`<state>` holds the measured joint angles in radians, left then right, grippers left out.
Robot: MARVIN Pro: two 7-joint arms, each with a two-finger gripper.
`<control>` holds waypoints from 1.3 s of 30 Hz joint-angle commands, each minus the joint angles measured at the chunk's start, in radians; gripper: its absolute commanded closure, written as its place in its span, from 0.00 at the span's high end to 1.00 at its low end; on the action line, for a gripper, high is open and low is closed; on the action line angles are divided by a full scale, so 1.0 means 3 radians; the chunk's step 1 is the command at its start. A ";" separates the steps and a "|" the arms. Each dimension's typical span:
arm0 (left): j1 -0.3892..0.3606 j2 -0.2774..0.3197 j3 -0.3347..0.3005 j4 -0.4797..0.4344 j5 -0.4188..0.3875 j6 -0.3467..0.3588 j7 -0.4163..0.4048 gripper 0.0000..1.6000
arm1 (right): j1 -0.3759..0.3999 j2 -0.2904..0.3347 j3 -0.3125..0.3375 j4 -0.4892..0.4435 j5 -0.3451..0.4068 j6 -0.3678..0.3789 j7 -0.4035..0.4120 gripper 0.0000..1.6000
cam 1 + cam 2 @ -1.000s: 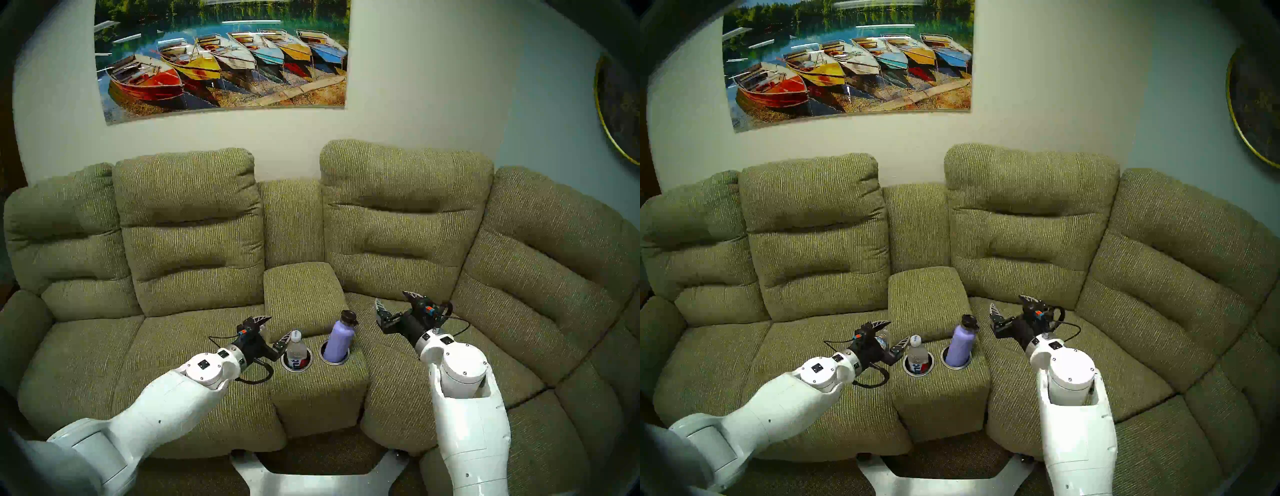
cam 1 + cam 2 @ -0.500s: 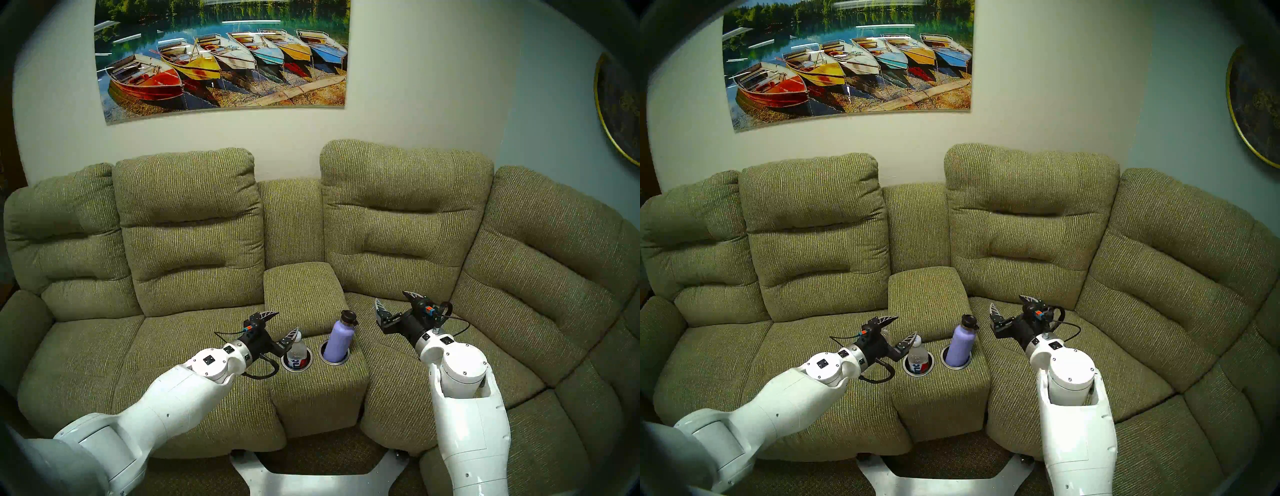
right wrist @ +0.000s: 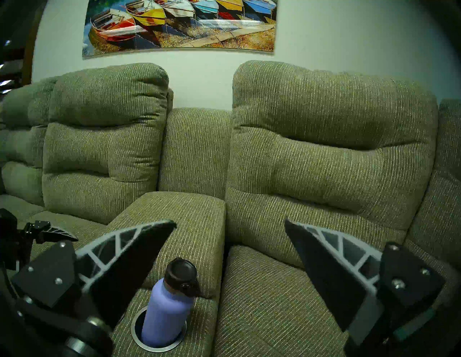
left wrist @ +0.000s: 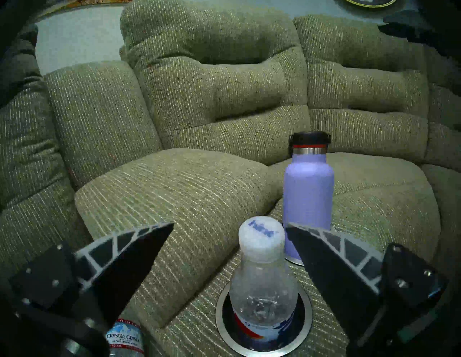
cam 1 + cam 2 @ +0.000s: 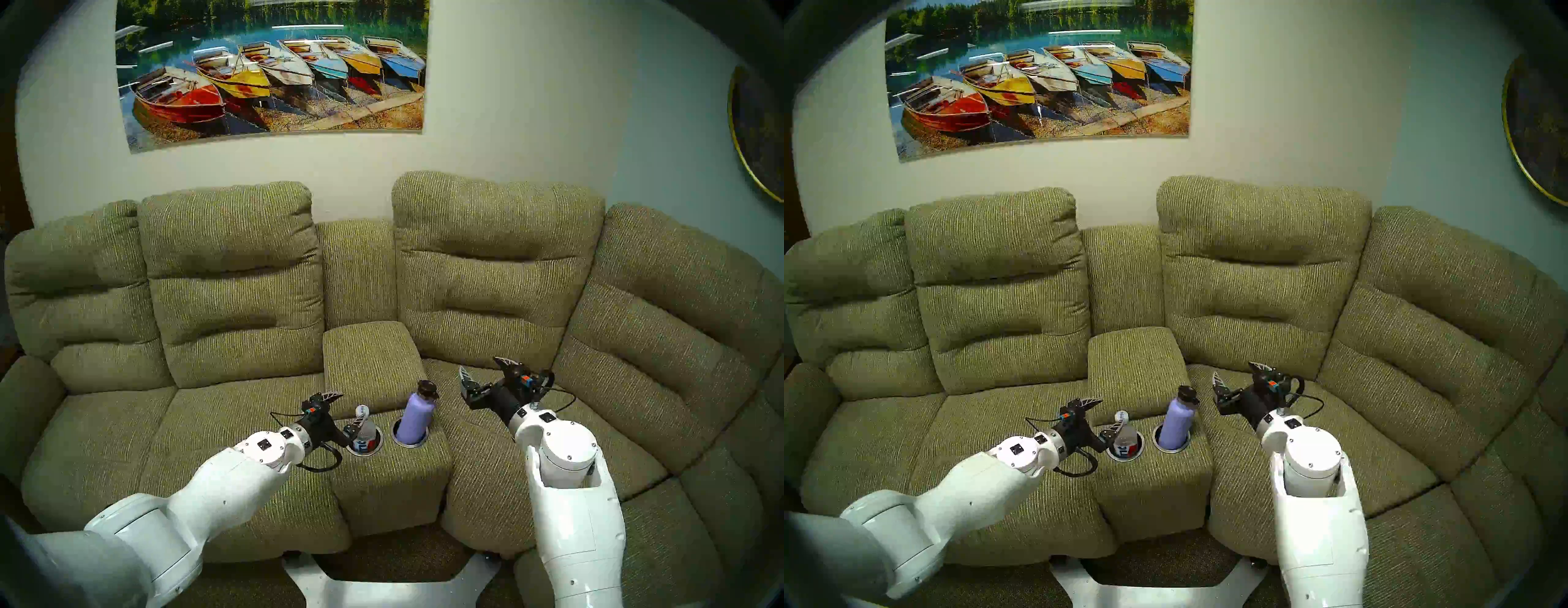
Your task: Take bottles out of cup holder
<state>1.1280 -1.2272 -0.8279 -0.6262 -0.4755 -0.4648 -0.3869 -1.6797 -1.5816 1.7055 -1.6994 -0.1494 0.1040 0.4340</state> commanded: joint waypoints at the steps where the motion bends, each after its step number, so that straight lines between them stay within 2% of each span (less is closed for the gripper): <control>1: -0.0221 -0.0227 -0.0013 0.0192 -0.0012 -0.0076 -0.0021 1.00 | 0.0023 0.0003 0.0001 -0.0066 0.0002 -0.0008 0.0001 1.00; 13: -0.0483 -0.0478 0.0012 0.0712 0.0035 -0.0059 -0.0058 1.00 | 0.0023 0.0003 0.0001 -0.0065 0.0003 -0.0009 0.0001 1.00; 14: -0.0500 -0.0500 0.0020 0.0754 0.0054 -0.0067 -0.0048 0.60 | 0.0023 0.0003 0.0001 -0.0065 0.0003 -0.0009 0.0001 1.00; 15: -0.0517 -0.0521 0.0023 0.0796 0.0061 -0.0069 -0.0053 0.35 | 0.0023 0.0003 0.0001 -0.0065 0.0003 -0.0009 0.0001 1.00; 17: -0.0539 -0.0562 0.0030 0.0870 0.0078 -0.0078 -0.0054 0.00 | 0.0023 0.0003 0.0001 -0.0065 0.0003 -0.0009 0.0001 1.00; 27: -0.0645 -0.0712 -0.0008 0.1237 0.0067 -0.0230 -0.0158 0.00 | 0.0021 0.0003 0.0000 -0.0069 0.0002 -0.0006 0.0001 1.00; 39: -0.0550 -0.0334 -0.0068 0.0685 0.0078 -0.0577 -0.0246 0.00 | 0.0025 0.0003 0.0001 -0.0060 0.0003 -0.0011 0.0001 1.00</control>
<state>0.9680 -1.3898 -0.8337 -0.3234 -0.4489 -0.5718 -0.4552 -1.6798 -1.5818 1.7055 -1.6993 -0.1494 0.1040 0.4340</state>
